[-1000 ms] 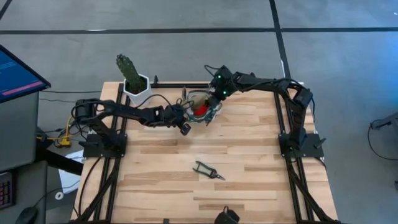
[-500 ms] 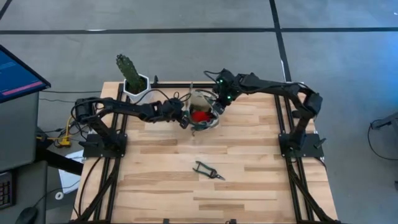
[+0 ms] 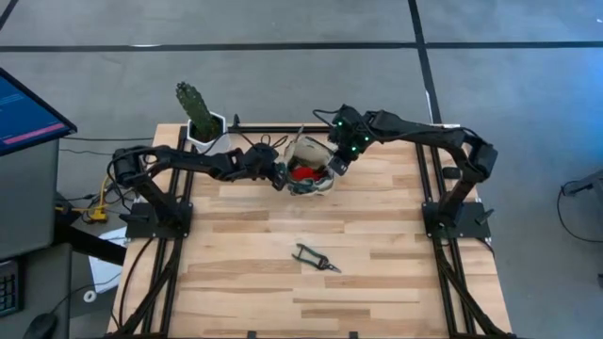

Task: Pick & Place Garden tools in Gardening bag
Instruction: Adjust the gardening bag

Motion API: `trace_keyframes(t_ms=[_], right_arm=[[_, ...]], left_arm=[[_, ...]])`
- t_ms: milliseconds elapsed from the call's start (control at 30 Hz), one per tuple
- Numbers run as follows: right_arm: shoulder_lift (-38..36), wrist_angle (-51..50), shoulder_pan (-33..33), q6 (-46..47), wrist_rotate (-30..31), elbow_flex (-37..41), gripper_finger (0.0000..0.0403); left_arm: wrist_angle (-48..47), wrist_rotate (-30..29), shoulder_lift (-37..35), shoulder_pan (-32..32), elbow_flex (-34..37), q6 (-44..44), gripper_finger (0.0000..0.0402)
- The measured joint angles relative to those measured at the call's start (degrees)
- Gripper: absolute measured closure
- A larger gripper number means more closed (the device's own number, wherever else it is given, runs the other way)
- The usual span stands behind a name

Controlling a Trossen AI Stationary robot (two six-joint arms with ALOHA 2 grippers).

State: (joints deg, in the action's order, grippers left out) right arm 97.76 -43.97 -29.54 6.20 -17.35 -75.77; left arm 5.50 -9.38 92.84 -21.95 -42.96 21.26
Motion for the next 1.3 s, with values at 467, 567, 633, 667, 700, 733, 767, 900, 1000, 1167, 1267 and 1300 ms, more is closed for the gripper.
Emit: trace_keyframes(t_ms=[467, 567, 633, 667, 700, 733, 767, 900, 1000, 1167, 1267, 1300], right_arm=[[0.00, -0.64, -7.68, -6.66, 4.36, 0.00, 0.0403], [0.23, 4.41, -9.93, -7.61, 4.78, -0.01, 0.0403], [0.77, 6.57, -11.67, -7.71, 4.72, -0.02, 0.0403], [0.94, 6.93, -12.60, -7.86, 4.73, -0.02, 0.0403], [0.96, 7.41, -13.41, -8.04, 4.73, -0.02, 0.0403], [0.96, 8.11, -14.09, -8.32, 4.75, -0.02, 0.0403], [0.94, 8.82, -14.63, -8.35, 4.77, -0.02, 0.0403], [0.94, 11.99, -15.96, -8.30, 3.51, -0.02, 0.0403], [1.07, 13.52, -16.38, -8.29, 0.23, -0.02, 0.0403], [3.63, 15.99, -14.68, -7.66, -4.96, 0.00, 0.0403], [5.91, 15.95, -12.91, -7.47, -6.96, -0.01, 0.0403], [6.65, 15.91, -12.21, -7.49, -7.02, 0.00, 0.0403]], left_arm=[[-7.81, 2.93, -9.03, 8.13, -0.02, 5.27, 0.0400], [-7.69, 2.77, -10.32, 9.32, -0.11, 6.35, 0.0400], [-7.92, 2.73, -9.57, 9.77, -0.04, 7.81, 0.0400], [-7.86, 2.78, -8.73, 10.04, -0.04, 8.56, 0.0400], [-8.05, 2.83, -7.66, 10.39, -0.04, 9.25, 0.0400], [-7.97, 3.24, -6.66, 10.72, -0.04, 9.89, 0.0400], [-8.06, 3.47, -5.75, 11.10, 0.00, 10.73, 0.0400], [-6.10, 3.77, -2.57, 13.14, 0.02, 12.09, 0.0400], [-3.16, 3.77, -1.73, 14.32, 0.00, 12.63, 0.0400], [-1.35, 2.68, -1.57, 14.32, 0.00, 12.70, 0.0400], [-1.08, 1.36, -1.57, 13.15, 0.00, 12.61, 0.0400], [-1.07, 0.94, -1.57, 12.63, 0.00, 12.61, 0.0400]])
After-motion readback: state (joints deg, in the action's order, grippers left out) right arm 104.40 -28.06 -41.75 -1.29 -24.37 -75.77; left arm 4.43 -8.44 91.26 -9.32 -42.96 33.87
